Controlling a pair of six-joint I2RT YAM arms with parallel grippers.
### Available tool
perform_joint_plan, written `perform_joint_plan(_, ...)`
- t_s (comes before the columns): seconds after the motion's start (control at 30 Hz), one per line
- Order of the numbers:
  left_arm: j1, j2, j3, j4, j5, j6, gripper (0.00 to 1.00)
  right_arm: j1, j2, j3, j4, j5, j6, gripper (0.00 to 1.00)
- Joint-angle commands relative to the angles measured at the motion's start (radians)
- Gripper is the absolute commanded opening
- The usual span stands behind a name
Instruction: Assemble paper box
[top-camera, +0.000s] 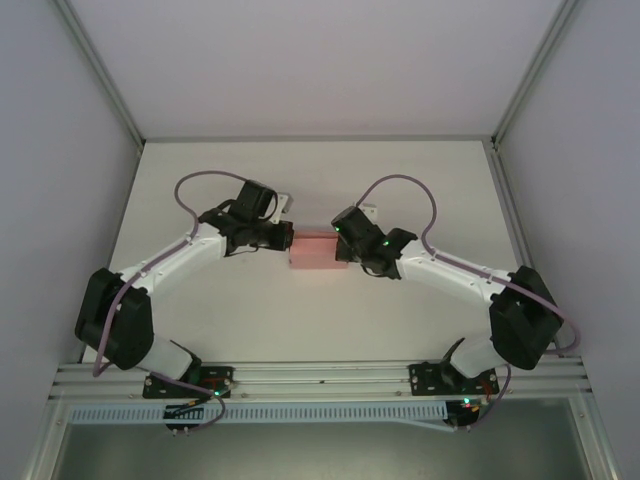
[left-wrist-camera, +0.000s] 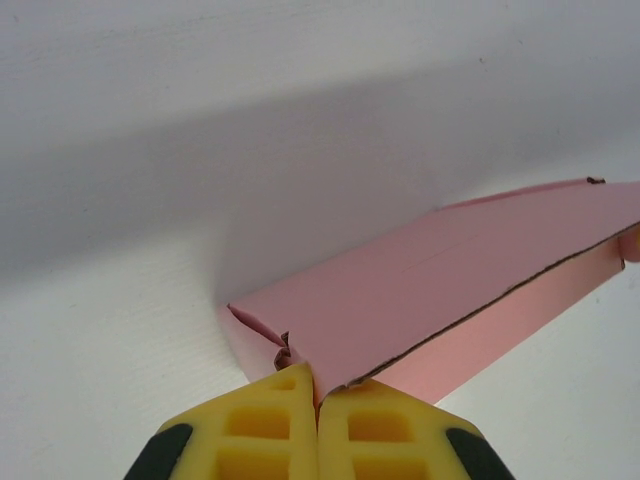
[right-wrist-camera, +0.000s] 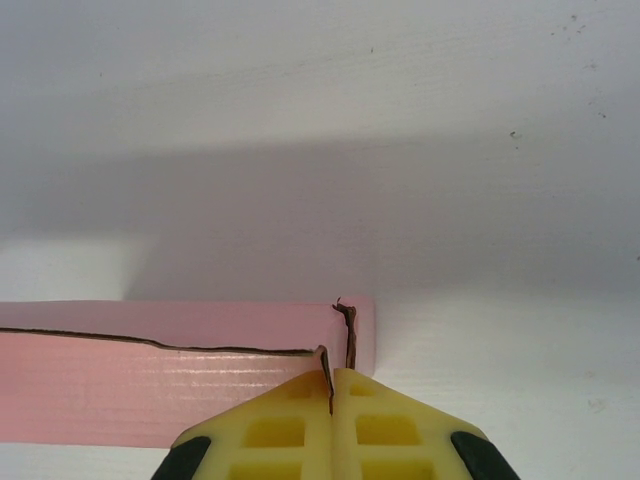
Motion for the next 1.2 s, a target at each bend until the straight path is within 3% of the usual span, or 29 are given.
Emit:
perform_joint_plan(0.0, -0.016, -0.043, -0.019, 0.087, 0.037, -0.093, 0.00, 0.029, 0.050, -0.039, -0.088, -0.066, 0.046, 0.00)
perform_joint_plan(0.2, -0.015, -0.031, -0.058, 0.116, 0.022, -0.148, 0.00, 0.037, 0.065, -0.032, -0.081, -0.074, 0.046, 0.00)
perform_joint_plan(0.37, -0.025, -0.042, -0.098, 0.143, 0.030, -0.083, 0.00, 0.041, 0.057, -0.051, -0.051, -0.071, 0.037, 0.00)
perform_joint_plan(0.57, -0.061, -0.136, -0.288, 0.266, -0.027, 0.011, 0.00, 0.052, 0.015, -0.154, 0.112, -0.070, -0.097, 0.00)
perform_joint_plan(0.77, -0.093, -0.169, -0.448, 0.444, -0.050, -0.022, 0.00, 0.053, 0.015, -0.231, 0.225, -0.083, -0.212, 0.00)
perform_joint_plan(1.17, -0.133, -0.139, -0.414, 0.408, -0.170, -0.042, 0.00, 0.049, -0.062, -0.161, 0.018, 0.009, -0.263, 0.00)
